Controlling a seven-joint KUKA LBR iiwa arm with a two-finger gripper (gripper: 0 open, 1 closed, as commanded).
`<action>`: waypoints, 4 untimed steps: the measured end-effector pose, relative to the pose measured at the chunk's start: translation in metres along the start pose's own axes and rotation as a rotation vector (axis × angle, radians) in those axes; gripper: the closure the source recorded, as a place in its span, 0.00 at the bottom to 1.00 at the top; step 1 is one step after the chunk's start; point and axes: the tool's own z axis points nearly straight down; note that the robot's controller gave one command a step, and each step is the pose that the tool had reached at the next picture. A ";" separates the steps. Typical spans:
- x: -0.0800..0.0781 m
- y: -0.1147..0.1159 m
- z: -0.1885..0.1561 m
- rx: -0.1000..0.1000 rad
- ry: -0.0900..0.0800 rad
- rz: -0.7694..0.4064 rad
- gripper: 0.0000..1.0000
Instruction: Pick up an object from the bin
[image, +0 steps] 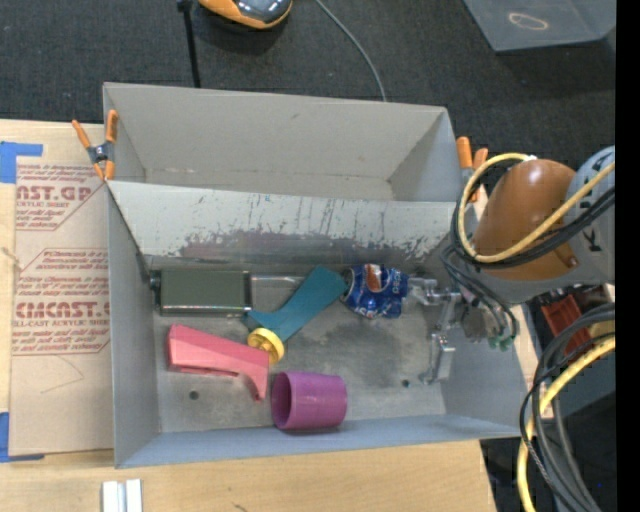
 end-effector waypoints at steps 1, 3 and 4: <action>-0.002 0.000 -0.005 0.001 -0.007 -0.001 0.00; -0.054 0.021 0.047 0.001 -0.002 0.075 0.00; -0.060 0.034 0.038 0.000 -0.008 0.207 0.00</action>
Offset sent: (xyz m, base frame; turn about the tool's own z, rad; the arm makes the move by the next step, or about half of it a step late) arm 0.0606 0.0021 -0.0660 -0.1110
